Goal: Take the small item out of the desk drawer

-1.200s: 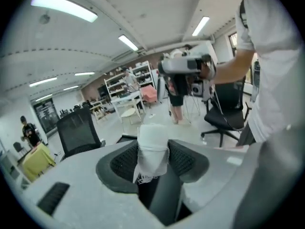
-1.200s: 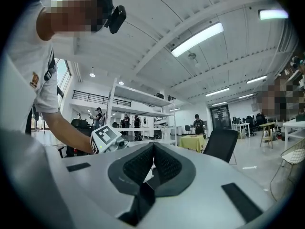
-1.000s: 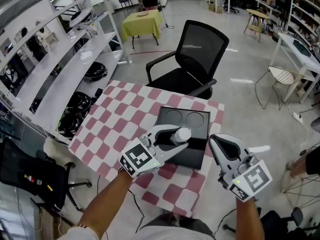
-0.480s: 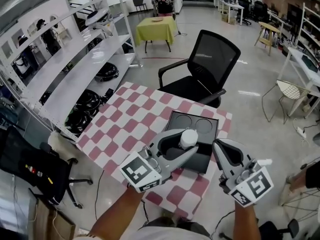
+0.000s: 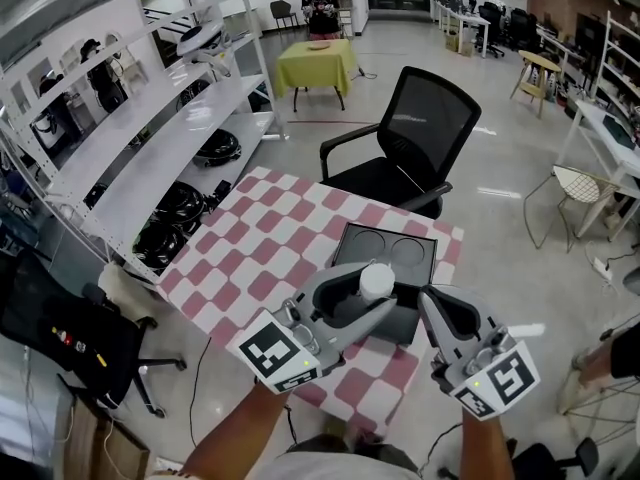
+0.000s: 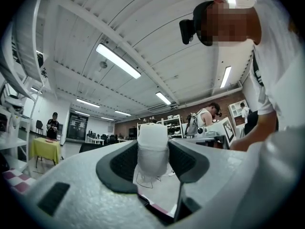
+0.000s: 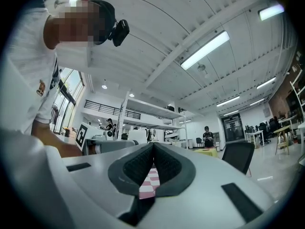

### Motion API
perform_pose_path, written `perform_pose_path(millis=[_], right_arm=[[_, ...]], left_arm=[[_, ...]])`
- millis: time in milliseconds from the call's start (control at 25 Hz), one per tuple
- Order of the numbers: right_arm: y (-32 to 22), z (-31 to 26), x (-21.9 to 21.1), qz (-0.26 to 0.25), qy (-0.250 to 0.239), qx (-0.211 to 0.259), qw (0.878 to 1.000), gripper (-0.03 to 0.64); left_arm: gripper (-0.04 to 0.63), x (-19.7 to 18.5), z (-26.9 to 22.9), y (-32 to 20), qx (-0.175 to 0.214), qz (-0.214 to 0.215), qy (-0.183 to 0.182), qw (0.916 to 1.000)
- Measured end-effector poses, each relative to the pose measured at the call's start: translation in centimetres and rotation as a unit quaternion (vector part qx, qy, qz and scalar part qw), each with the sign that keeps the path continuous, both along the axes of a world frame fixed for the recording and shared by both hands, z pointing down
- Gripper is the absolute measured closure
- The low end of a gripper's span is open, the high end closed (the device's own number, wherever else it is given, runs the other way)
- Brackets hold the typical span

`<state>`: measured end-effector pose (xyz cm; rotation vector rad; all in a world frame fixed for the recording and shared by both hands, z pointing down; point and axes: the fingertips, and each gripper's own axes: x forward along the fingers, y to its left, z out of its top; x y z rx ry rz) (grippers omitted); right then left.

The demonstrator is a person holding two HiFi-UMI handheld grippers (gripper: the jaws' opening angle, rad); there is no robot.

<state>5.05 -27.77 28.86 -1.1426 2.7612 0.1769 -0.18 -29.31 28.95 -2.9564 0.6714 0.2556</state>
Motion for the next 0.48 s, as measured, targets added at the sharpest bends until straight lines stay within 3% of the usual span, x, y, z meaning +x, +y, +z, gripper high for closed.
perform_pose_path(millis=[480], right_arm=[[0.92, 0.15, 0.3, 0.009, 0.009, -0.002, 1.0, 0.606]], left_arm=[[0.394, 0.45, -0.22, 0.9, 0.001, 0.012, 0.006, 0.9999]])
